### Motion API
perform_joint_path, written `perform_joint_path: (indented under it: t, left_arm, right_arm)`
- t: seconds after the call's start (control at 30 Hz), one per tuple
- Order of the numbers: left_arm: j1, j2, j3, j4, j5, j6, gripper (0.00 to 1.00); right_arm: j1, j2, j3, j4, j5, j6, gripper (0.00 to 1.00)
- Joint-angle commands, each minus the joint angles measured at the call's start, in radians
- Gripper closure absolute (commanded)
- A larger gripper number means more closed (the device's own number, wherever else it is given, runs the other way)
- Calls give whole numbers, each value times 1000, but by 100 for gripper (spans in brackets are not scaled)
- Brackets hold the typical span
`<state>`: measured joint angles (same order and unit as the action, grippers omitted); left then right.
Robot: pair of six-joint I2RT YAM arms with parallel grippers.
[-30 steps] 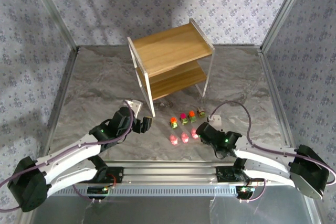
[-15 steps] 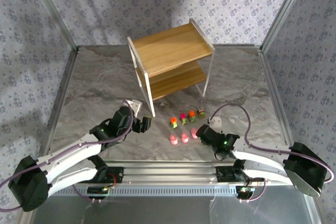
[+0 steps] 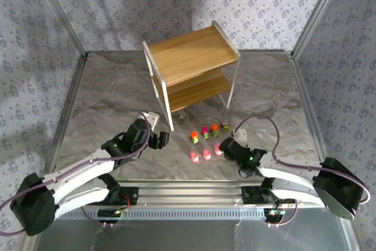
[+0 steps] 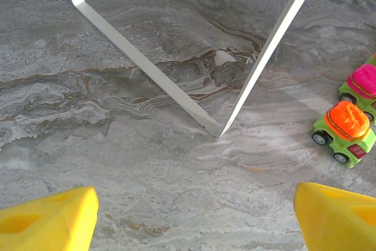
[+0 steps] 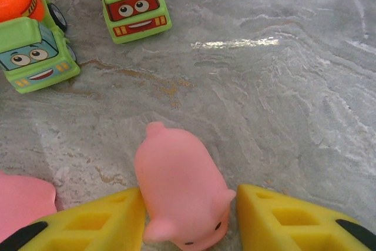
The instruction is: Place and organize the plastic toys onto the shelf
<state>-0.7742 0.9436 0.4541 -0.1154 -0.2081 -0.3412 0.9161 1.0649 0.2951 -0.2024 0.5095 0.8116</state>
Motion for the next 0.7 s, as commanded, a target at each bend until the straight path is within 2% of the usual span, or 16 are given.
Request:
perform_joint_path:
  t: [0.0,0.33,0.67]
  left_arm:
    - [6,8,32,10,14,16,14]
    - [9,12,34,10,18,17,14]
    - [11,7,34,8,18,18,14]
  right_arm:
    - [-6,19,-4,17,13,-16,55]
    - [0,39,-7,44,33,-27,57]
    - [13,48,-5,39,58,-8,63]
